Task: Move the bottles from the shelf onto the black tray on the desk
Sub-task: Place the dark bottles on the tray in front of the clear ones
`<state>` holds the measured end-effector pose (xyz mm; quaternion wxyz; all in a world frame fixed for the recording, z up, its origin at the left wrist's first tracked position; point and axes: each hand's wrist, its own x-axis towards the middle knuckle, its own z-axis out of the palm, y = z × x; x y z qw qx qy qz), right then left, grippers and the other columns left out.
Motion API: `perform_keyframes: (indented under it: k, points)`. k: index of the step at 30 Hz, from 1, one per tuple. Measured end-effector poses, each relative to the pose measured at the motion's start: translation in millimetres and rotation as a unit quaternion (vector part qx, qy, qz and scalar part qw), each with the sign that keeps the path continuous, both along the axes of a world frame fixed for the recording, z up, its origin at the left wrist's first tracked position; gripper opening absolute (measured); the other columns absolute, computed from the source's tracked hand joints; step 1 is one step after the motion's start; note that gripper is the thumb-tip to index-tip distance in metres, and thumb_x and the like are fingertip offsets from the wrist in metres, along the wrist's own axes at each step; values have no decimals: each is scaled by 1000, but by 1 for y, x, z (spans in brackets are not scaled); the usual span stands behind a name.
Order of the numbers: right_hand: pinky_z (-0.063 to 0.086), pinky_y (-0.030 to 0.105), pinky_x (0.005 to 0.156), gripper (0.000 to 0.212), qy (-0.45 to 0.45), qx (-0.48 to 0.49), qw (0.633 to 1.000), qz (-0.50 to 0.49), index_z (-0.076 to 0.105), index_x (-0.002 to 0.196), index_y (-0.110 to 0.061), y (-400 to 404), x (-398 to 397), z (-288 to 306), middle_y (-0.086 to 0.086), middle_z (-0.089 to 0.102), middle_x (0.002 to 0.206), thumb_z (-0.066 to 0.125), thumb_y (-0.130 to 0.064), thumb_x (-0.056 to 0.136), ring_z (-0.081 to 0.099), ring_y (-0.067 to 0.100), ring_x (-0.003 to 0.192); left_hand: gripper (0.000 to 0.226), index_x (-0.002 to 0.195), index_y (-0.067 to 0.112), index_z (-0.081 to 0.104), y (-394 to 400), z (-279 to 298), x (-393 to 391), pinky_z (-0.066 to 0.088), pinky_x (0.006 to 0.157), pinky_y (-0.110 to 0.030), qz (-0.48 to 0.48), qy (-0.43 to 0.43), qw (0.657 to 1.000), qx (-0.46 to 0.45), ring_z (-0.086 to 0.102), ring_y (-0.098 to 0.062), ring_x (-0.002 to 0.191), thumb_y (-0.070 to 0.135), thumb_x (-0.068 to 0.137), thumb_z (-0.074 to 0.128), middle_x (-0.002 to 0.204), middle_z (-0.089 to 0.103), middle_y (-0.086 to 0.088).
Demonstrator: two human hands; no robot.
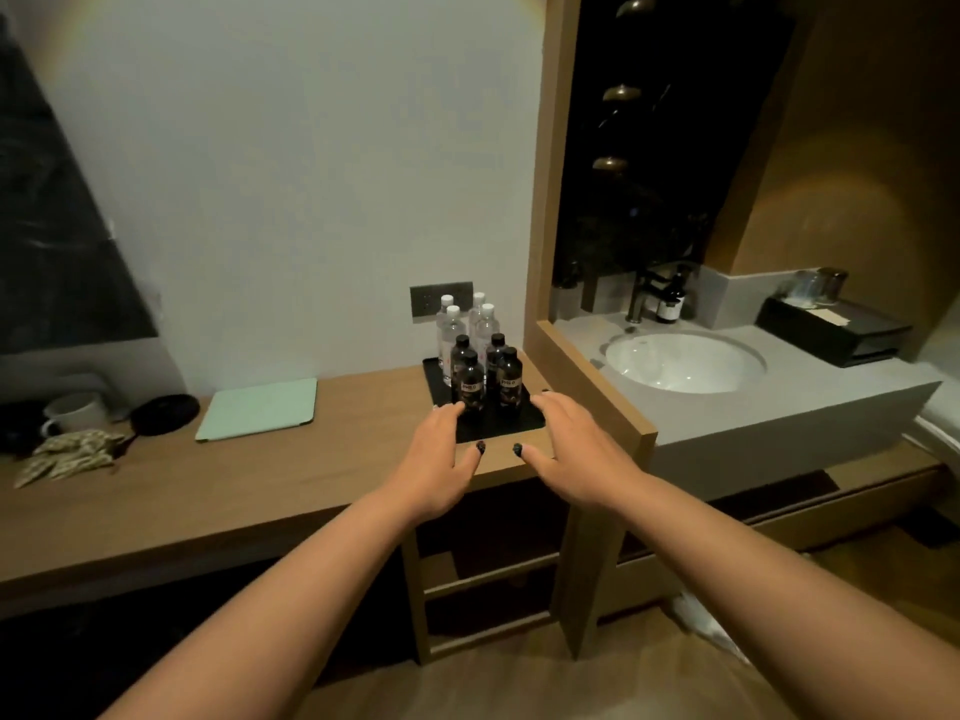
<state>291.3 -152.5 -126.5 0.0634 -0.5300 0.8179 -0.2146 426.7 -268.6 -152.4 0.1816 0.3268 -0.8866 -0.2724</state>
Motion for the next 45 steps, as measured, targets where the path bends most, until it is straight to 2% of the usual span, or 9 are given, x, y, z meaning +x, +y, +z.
perform_keyframes:
  k: [6,10,17,24,29,35,41,45]
  points:
    - [20,38,116,70,-9,20,1000,20,17,150,-18,33,35,-1,1,14,159,52,-40,93,12,17,146,65,150,17,17,39,5,41,14,116,-31,25,-6,1000,12,12,-17,146,33,96,49,158,18,-3]
    - [20,38,116,71,-11,-2,1000,10,17,150,-18,44,52,8,1,15,159,52,-40,93,13,17,146,64,150,14,16,44,19,59,13,116,-32,28,-4,1000,-3,11,-19,146,31,97,48,158,18,-5]
    - [24,36,114,69,-17,-56,998,-28,22,148,-15,42,85,26,3,23,156,55,-37,92,21,18,144,65,150,15,16,42,37,94,15,118,-37,2,1,1000,-11,11,-19,147,31,96,49,158,19,-4]
    - [24,38,115,69,-36,-62,996,-45,22,149,-15,28,131,16,4,22,156,54,-38,92,20,19,144,65,150,15,16,28,37,142,15,117,-35,-25,-6,999,-28,12,-19,146,31,96,48,158,19,-4]
    - [22,37,115,69,-62,-44,996,-53,22,149,-16,18,145,0,4,21,157,55,-37,92,18,19,145,66,150,15,17,12,31,157,19,115,-32,-27,-4,1000,-11,20,-19,144,32,96,49,157,22,-4]
    - [29,39,114,68,-102,-35,990,-86,25,148,-15,4,118,-14,3,25,155,57,-34,91,26,20,142,66,150,16,16,-10,7,132,21,113,-31,-40,-16,999,26,23,-19,143,32,95,50,156,24,-4]
    - [38,40,108,65,-130,-17,986,-101,28,146,-17,-27,49,-44,3,27,153,58,-34,90,41,22,131,66,150,17,17,-45,-29,61,23,112,-30,-43,-48,996,59,25,-19,142,33,95,50,156,25,-4]
    - [33,35,108,65,-138,-3,986,-97,29,146,-17,-64,-20,-59,2,27,153,58,-36,90,36,21,135,67,150,17,16,-82,-47,-6,24,112,-30,-23,-60,994,83,27,-20,142,33,95,50,157,23,-4]
